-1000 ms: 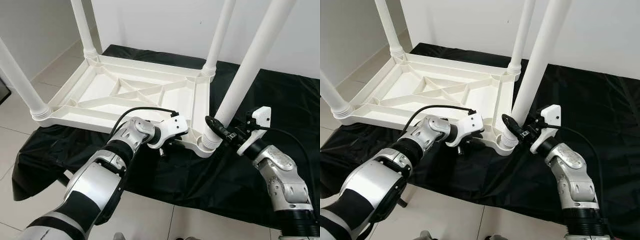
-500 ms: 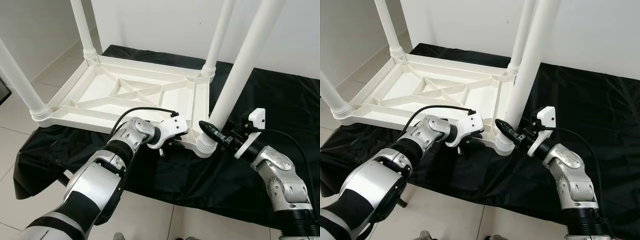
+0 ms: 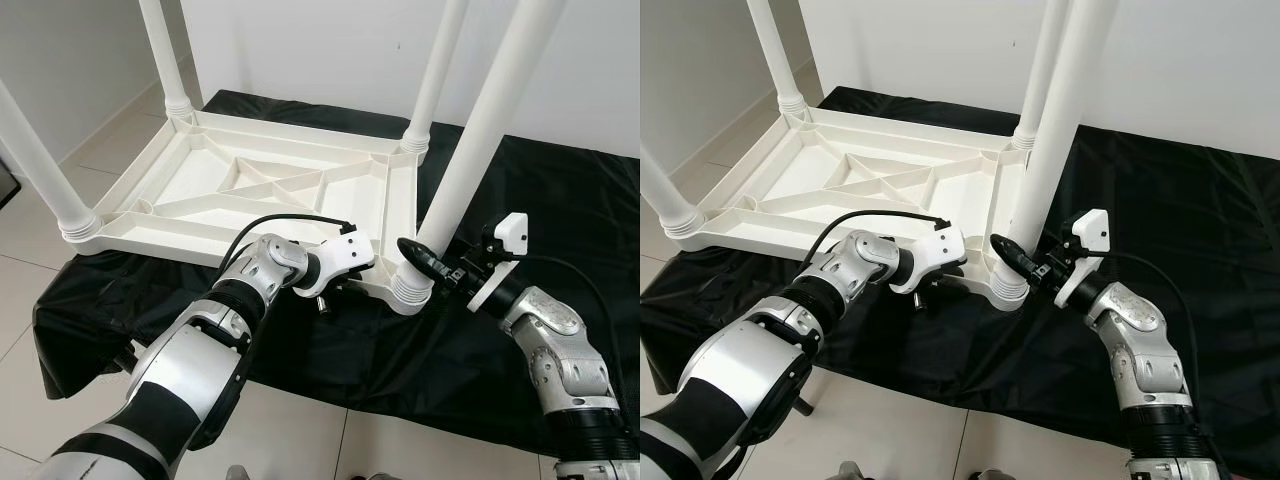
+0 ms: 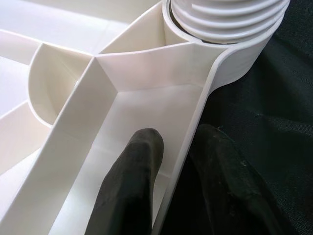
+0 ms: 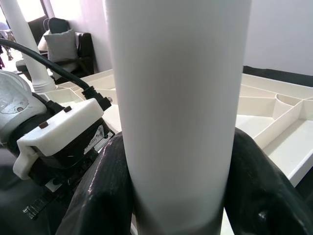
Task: Building children table
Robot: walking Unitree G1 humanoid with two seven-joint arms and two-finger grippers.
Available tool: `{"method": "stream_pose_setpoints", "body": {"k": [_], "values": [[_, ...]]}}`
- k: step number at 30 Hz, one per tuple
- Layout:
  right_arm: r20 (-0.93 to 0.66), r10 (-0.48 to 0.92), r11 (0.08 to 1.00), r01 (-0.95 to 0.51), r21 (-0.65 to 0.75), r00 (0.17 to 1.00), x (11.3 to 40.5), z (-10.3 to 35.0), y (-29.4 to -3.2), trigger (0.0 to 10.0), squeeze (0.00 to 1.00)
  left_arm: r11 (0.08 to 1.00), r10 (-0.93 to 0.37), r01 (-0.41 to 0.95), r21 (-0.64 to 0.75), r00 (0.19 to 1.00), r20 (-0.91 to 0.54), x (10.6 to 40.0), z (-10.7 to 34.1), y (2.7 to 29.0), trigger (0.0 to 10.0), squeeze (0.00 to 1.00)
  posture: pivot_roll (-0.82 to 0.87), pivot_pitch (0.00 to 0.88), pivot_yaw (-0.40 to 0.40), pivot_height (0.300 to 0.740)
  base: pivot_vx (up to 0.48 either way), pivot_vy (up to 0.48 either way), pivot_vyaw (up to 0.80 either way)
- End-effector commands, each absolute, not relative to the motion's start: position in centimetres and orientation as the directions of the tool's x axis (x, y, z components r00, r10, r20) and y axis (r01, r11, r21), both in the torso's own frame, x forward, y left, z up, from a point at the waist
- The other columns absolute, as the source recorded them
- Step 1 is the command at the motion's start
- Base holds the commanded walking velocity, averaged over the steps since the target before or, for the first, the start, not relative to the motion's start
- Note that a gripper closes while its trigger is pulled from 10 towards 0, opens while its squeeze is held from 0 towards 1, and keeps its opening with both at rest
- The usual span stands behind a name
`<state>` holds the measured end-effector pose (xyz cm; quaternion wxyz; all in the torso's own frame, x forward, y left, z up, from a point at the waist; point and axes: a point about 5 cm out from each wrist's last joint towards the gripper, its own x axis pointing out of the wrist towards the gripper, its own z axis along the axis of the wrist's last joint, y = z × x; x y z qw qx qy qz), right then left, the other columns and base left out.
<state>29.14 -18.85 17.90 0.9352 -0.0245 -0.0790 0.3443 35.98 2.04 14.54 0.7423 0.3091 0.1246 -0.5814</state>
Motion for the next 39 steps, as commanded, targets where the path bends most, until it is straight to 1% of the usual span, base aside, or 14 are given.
{"method": "stream_pose_setpoints", "body": {"k": [1, 7, 11, 18, 21, 26, 30, 33, 39], "values": [[0.042, 0.640, 0.768, -0.637, -0.067, 0.767, 29.1, 16.0, -18.8, 10.0, 0.00, 0.190, -0.796, 0.916, 0.353, 0.354, -0.490, 36.5, 15.5, 1.7, 10.0, 0.00, -0.07, 0.061, -0.001, 0.740, 0.000, 0.000, 0.00], [0.015, 0.652, 0.756, -0.648, -0.087, 0.758, 29.1, 15.8, -19.0, 10.0, 0.00, 0.190, -0.794, 0.916, 0.354, 0.355, -0.493, 36.5, 15.5, 1.8, 10.0, 0.00, -0.07, 0.063, 0.001, 0.740, 0.000, 0.000, 0.00], [-0.029, 0.657, 0.746, -0.655, -0.119, 0.753, 29.3, 15.5, -19.7, 10.0, 0.00, 0.191, -0.793, 0.915, 0.356, 0.357, -0.493, 36.5, 15.6, 1.9, 10.0, 0.00, -0.07, 0.065, 0.002, 0.740, 0.000, 0.000, 0.00], [-0.040, 0.667, 0.736, -0.666, -0.118, 0.744, 29.5, 15.5, -19.9, 10.0, 0.00, 0.191, -0.794, 0.915, 0.356, 0.357, -0.492, 36.5, 15.6, 1.8, 10.0, 0.00, -0.07, 0.068, 0.001, 0.740, 0.000, 0.000, 0.00], [-0.051, 0.690, 0.714, -0.691, -0.116, 0.722, 29.4, 15.3, -19.8, 10.0, 0.00, 0.191, -0.795, 0.915, 0.356, 0.357, -0.490, 36.5, 15.7, 1.8, 10.0, 0.00, -0.07, 0.067, 0.001, 0.740, 0.000, 0.000, 0.00], [-0.074, 0.700, 0.701, -0.704, -0.118, 0.710, 29.4, 14.9, -20.0, 10.0, 0.00, 0.191, -0.795, 0.914, 0.357, 0.357, -0.490, 36.5, 15.7, 1.8, 10.0, 0.00, -0.07, 0.065, 0.001, 0.740, 0.000, 0.000, 0.00], [-0.095, 0.663, 0.736, -0.670, -0.094, 0.742, 29.7, 13.9, -20.5, 10.0, 0.00, 0.191, -0.795, 0.914, 0.358, 0.358, -0.490, 36.5, 15.7, 1.8, 10.0, 0.00, -0.06, 0.061, -0.001, 0.740, 0.000, 0.000, 0.00], [-0.083, 0.642, 0.761, -0.646, -0.051, 0.762, 29.7, 13.4, -20.6, 10.0, 0.00, 0.192, -0.794, 0.914, 0.358, 0.359, -0.491, 36.6, 15.6, 1.9, 10.0, 0.00, -0.06, 0.058, 0.000, 0.740, 0.000, 0.000, 0.00], [-0.092, 0.626, 0.776, -0.630, -0.028, 0.775, 29.6, 12.7, -20.9, 10.0, 0.00, 0.189, -0.794, 0.915, 0.356, 0.356, -0.492, 36.5, 15.6, 1.9, 10.0, 0.00, -0.07, 0.052, 0.003, 0.740, 0.000, 0.000, 0.00]]}}
